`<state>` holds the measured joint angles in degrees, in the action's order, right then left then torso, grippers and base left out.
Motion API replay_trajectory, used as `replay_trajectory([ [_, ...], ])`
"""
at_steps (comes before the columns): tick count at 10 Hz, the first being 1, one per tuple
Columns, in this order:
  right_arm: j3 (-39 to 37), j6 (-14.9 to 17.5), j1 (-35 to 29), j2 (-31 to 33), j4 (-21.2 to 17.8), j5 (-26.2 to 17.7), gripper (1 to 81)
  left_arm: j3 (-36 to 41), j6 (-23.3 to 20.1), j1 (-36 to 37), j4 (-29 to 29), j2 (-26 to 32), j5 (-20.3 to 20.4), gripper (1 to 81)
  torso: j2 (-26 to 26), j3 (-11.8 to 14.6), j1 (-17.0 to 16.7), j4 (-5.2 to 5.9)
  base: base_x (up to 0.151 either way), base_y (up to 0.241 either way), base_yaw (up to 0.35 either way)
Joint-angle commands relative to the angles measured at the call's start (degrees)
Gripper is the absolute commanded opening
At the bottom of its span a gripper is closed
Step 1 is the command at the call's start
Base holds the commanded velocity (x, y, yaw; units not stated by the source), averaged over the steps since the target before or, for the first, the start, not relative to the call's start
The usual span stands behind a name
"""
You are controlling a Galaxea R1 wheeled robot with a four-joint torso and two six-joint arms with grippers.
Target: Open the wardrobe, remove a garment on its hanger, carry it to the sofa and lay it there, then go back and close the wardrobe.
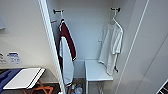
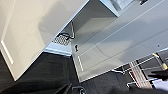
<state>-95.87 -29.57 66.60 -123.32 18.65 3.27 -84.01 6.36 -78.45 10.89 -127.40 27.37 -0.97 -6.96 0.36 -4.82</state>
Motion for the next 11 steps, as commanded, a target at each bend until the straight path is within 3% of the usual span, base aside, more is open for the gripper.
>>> replay_trajectory([
  [1, -3.2, -1.6, 2.1, -1.6, -0.8, 0.2, 81.1, -6.6, 0.5, 9.4, -6.4, -9.0, -1.5, 81.1, 0.0, 0.0, 0.0, 0.00, 0.000, 0.000, 0.000],
  [4, -6.7, -2.5, 6.5, -6.4, -1.9, 4.6, 81.1, -12.8, 0.5, 15.5, -11.9, -19.2, -0.2, 81.1, 0.0, 0.0, 0.0, 0.00, 0.000, 0.000, 0.000],
  [6, -9.1, -3.3, 8.4, -8.5, -2.1, 6.2, 81.1, -17.8, 0.5, 18.2, -18.7, -23.6, 2.1, 81.1, 0.0, 0.0, 0.0, 0.00, 0.000, 0.000, 0.000],
  [9, -10.8, -3.2, 9.4, -10.9, -2.3, 6.5, 81.1, -27.0, 0.2, 19.8, -36.9, -31.4, 17.6, 81.1, 0.0, 0.0, 0.0, 0.00, 0.000, 0.000, 0.000],
  [11, -10.6, -3.2, 9.4, -11.4, -2.1, 6.5, 81.1, -29.4, -0.1, 21.4, -45.7, -33.9, 23.2, 81.1, 0.0, 0.0, 0.0, 0.00, 0.000, 0.000, 0.000],
])
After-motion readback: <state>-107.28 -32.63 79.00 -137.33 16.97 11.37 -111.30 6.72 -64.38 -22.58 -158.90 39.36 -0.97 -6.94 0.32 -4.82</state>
